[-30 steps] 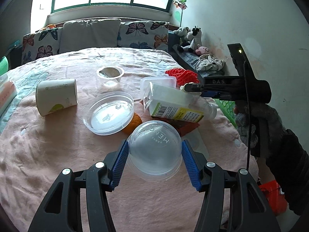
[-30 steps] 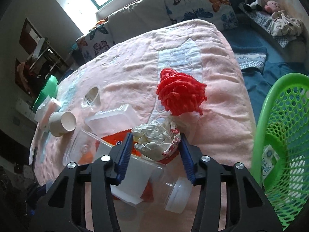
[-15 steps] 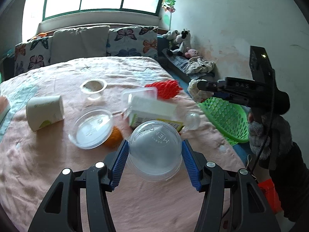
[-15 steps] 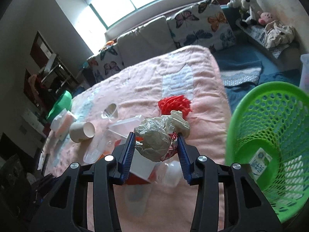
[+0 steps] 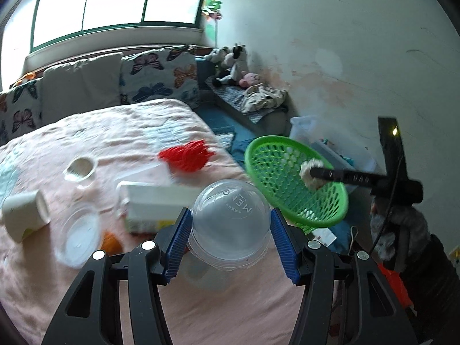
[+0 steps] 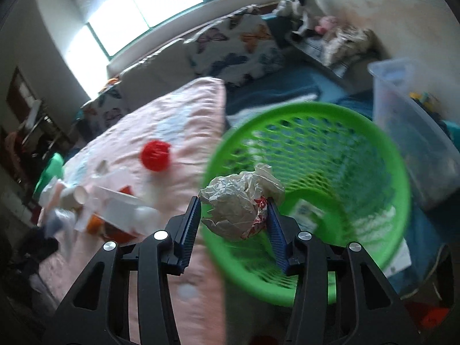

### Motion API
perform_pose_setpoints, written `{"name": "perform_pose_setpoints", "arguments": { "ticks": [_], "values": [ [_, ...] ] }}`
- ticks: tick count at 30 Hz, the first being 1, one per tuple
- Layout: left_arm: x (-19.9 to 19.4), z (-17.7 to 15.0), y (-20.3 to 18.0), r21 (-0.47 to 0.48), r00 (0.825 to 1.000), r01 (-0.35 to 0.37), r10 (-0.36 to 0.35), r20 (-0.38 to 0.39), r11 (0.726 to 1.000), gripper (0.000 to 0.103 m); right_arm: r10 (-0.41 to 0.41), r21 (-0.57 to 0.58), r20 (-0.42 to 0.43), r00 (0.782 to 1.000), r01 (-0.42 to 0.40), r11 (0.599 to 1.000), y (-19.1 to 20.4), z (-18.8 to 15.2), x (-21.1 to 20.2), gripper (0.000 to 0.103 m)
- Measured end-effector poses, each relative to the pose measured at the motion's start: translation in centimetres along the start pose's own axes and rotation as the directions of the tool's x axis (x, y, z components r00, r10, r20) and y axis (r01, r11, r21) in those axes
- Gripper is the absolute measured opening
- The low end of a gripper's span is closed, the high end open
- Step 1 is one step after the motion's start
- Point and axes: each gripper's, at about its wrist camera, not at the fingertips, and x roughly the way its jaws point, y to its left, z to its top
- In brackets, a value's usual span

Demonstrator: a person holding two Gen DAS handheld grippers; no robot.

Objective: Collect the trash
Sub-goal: 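Carry the foil wrapper and dome lid to the green basket and release both, then move the right gripper back to the white bottle on the table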

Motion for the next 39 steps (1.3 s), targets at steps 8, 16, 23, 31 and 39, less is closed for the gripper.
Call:
{"name": "perform_pose_setpoints", "arguments": {
  "ticks": [8,16,23,31,39],
  "values": [
    [2.8,2.4,-3.2,0.042,0.999,0.047,-0.046,-0.021,0.998,0.055,-0.067,0.043,-0.015,0.998,0.068,0.997,-3.4,-1.1,0.8,0.064],
    [5.9,4.2,-5.4,0.065,0.996,0.082,-0.079,-0.052,0.994,0.055,-0.071,0.053,0.019,0.997,0.070,0.996,-4.7,-1.8,-0.9,0.065],
    [9.4,5.1,-7.8,0.075,0.989,0.118,-0.110,-0.099,0.990,0.055,-0.102,0.025,0.071,0.992,0.100,0.995,-4.8,-2.9,-3.7,0.066],
    [13.4,5.2,-10.5,0.098,0.978,0.136,-0.118,-0.171,0.986,0.055,-0.096,0.049,0.094,0.991,0.092,0.995,-5.5,-4.1,-5.4,0.067],
    [15.0,4.8,-11.0,0.082,0.970,0.153,-0.134,-0.202,0.985,0.069,-0.093,0.068,0.099,0.991,0.087,0.994,-6.1,-4.5,-6.2,0.067]
  ]
}}
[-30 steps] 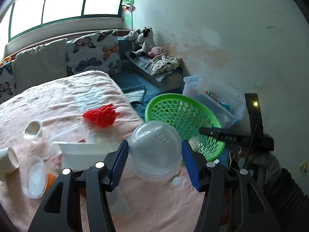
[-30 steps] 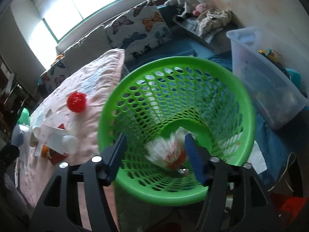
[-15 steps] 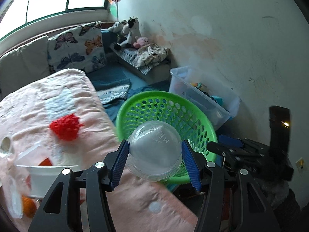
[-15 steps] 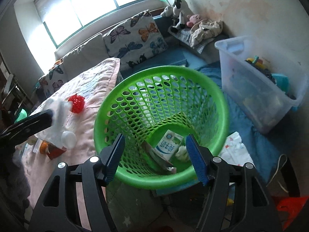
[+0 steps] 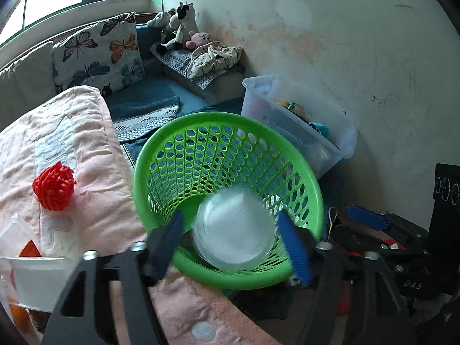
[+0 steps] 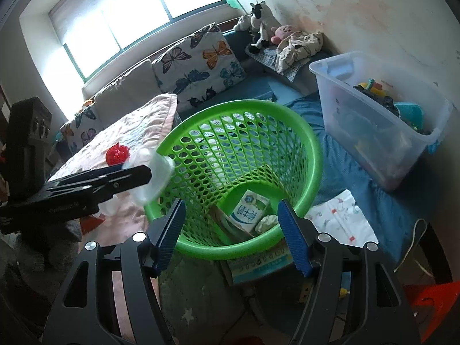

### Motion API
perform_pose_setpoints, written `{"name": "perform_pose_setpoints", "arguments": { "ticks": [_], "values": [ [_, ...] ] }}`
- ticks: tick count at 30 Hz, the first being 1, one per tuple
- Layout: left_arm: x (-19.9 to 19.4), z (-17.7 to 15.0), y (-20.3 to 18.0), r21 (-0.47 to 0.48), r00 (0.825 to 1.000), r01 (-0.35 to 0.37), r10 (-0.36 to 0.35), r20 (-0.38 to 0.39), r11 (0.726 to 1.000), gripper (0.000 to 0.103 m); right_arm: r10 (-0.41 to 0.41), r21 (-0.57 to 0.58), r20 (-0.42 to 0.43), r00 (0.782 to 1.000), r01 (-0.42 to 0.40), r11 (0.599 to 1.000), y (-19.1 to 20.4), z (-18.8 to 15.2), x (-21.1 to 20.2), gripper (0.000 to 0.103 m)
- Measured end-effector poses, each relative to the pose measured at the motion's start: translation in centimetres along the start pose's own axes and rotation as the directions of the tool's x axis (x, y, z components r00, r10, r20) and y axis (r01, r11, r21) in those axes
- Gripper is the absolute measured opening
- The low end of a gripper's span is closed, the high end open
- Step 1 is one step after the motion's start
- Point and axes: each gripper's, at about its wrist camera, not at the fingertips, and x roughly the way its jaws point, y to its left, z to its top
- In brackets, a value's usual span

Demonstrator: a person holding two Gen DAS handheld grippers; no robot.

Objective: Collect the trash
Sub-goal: 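Move the right gripper back to the white bottle on the table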

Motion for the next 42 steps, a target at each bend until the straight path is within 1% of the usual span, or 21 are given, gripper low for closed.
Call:
{"name": "perform_pose_setpoints", "arguments": {
  "ticks": [5,8,17,20,22,25,28,34,42],
  "values": [
    [-0.9,-0.5,0.4,0.001,1.000,0.007,-0.007,0.016,1.000,0.069,0.006,0.006,-0.002,1.000,-0.006,1.000,0.3,-0.2,-0.2,0.067],
    [-2.4,-1.2,1.1,-0.016,0.999,0.005,-0.004,0.035,1.000,0.069,0.014,-0.013,-0.003,1.000,-0.014,1.000,1.0,-0.3,-0.4,0.067],
    [-7.4,-5.1,5.0,-0.088,0.992,-0.089,0.096,0.082,0.992,0.069,0.071,-0.094,-0.035,0.997,-0.074,0.993,5.5,-0.8,0.6,0.068],
    [-9.0,-6.6,6.9,-0.135,0.988,-0.106,0.119,0.095,0.985,0.069,0.093,-0.116,-0.050,0.994,-0.098,0.988,7.0,-0.9,1.3,0.069],
    [-10.3,-7.6,8.3,-0.158,0.981,-0.139,0.157,0.112,0.978,0.069,0.110,-0.131,-0.063,0.992,-0.117,0.984,8.0,-0.9,1.8,0.069],
    [-11.8,-8.7,10.0,-0.195,0.974,-0.165,0.190,0.122,0.967,0.069,0.142,-0.158,-0.087,0.986,-0.155,0.975,9.7,-1.0,2.6,0.069],
    [-13.1,-9.9,11.9,-0.233,0.967,-0.185,0.219,0.127,0.955,0.069,0.156,-0.184,-0.107,0.982,-0.173,0.968,11.3,-1.2,3.5,0.069],
    [-13.8,-11.3,14.1,-0.246,0.958,-0.231,0.264,0.109,0.941,0.069,0.190,-0.204,-0.138,0.972,-0.216,0.955,13.5,-1.5,4.6,0.069],
    [-14.9,-12.9,16.3,-0.307,0.951,-0.250,0.293,0.100,0.918,0.069,0.206,-0.251,-0.175,0.963,-0.246,0.936,15.0,-1.5,5.9,0.069]
  ]
}}
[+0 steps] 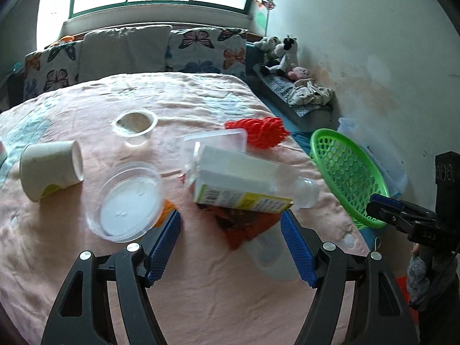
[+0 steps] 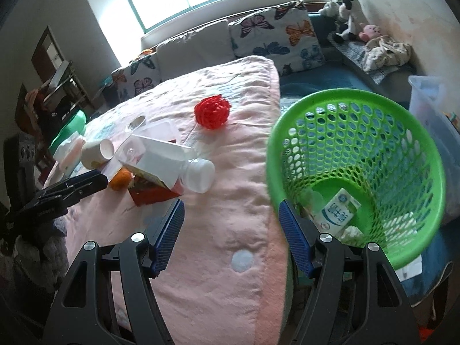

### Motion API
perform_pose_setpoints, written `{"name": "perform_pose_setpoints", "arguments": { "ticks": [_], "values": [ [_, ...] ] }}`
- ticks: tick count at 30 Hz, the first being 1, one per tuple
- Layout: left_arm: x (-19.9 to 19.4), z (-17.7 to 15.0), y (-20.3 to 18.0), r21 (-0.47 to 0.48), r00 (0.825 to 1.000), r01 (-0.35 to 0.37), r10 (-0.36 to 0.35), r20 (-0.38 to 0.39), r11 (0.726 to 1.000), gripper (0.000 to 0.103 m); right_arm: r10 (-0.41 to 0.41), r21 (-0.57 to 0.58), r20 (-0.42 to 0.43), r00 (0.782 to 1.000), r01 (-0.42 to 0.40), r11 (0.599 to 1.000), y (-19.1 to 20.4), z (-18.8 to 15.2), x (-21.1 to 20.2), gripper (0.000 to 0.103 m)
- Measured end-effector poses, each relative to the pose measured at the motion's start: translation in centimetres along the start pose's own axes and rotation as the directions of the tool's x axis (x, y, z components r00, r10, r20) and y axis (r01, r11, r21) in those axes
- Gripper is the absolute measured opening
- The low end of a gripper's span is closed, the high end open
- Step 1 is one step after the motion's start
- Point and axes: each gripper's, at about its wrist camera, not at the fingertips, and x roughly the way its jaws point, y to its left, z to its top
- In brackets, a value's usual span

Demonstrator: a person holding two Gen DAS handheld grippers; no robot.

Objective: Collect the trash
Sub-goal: 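Move the right gripper back to the white bottle on the table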

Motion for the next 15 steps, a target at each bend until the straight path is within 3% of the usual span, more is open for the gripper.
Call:
{"name": "perform_pose_setpoints", "arguments": {
  "ticks": [6,15],
  "values": [
    [-0.9,-0.6,1.7,-0.030,1.000,-0.017,0.018,0.010,0.999,0.069,0.044,-0.141,-0.027,0.999,-0.047,0.989,1.7,0.8,2.2,0.069],
    [-1.0,-1.7,4.9,-0.121,1.000,-0.031,0.031,-0.001,0.992,0.069,0.145,-0.346,-0.107,0.984,-0.174,0.922,2.9,2.7,6.9,0.069]
  ]
}}
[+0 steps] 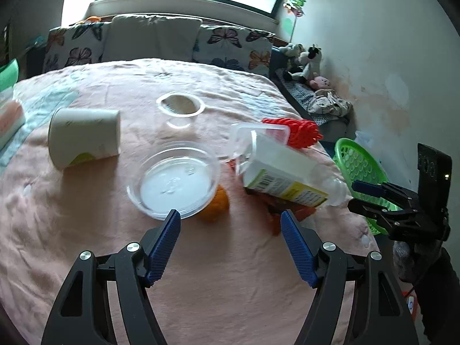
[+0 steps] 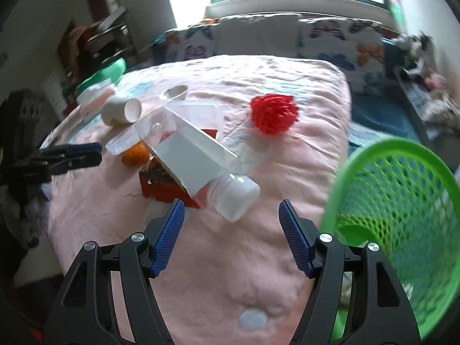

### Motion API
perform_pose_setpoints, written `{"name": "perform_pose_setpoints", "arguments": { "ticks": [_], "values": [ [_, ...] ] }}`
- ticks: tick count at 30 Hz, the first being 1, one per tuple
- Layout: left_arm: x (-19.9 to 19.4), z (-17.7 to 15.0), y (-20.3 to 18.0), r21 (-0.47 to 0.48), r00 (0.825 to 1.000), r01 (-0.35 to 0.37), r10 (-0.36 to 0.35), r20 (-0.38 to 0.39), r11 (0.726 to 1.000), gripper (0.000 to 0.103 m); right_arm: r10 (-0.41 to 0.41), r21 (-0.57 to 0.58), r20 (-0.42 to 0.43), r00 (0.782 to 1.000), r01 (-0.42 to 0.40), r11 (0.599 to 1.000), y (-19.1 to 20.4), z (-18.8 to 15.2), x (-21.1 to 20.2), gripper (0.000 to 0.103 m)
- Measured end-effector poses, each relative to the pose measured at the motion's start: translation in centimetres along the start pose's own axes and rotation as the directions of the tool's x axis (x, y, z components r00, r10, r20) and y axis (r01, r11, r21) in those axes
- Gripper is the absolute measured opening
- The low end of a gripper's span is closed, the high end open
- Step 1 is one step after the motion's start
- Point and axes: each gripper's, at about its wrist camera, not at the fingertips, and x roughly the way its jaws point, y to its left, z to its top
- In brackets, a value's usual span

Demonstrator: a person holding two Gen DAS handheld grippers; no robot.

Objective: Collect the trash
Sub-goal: 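Move the right gripper back to the white bottle on the table, then grasp the white bottle with the right gripper and lift it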

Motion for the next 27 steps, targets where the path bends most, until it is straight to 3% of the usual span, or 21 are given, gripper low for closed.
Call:
{"name": "perform_pose_setpoints", "arguments": {
  "ticks": [12,15,20,27],
  "values": [
    [0.6,0.2,1.7,-0.016,1.000,-0.031,0.031,0.001,0.999,0.069,0.133,-0.115,-0.051,0.990,-0.138,0.984,-0.5,0.2,2.9,0.068],
    [0.8,0.2,2.0,-0.024,0.999,-0.038,0.037,-0.004,0.999,0.069,0.157,-0.107,-0.032,0.987,-0.160,0.981,-0.6,0.1,2.5,0.058],
    [1.1,0.1,1.9,-0.032,0.999,-0.038,0.037,-0.009,0.999,0.069,0.155,-0.109,-0.006,0.988,-0.155,0.982,0.1,-0.3,1.3,0.057],
    [1.2,0.4,2.0,-0.022,0.999,-0.051,0.051,-0.007,0.998,0.069,0.150,-0.045,0.097,0.984,-0.146,0.988,0.9,0.2,-1.7,0.056]
  ]
}}
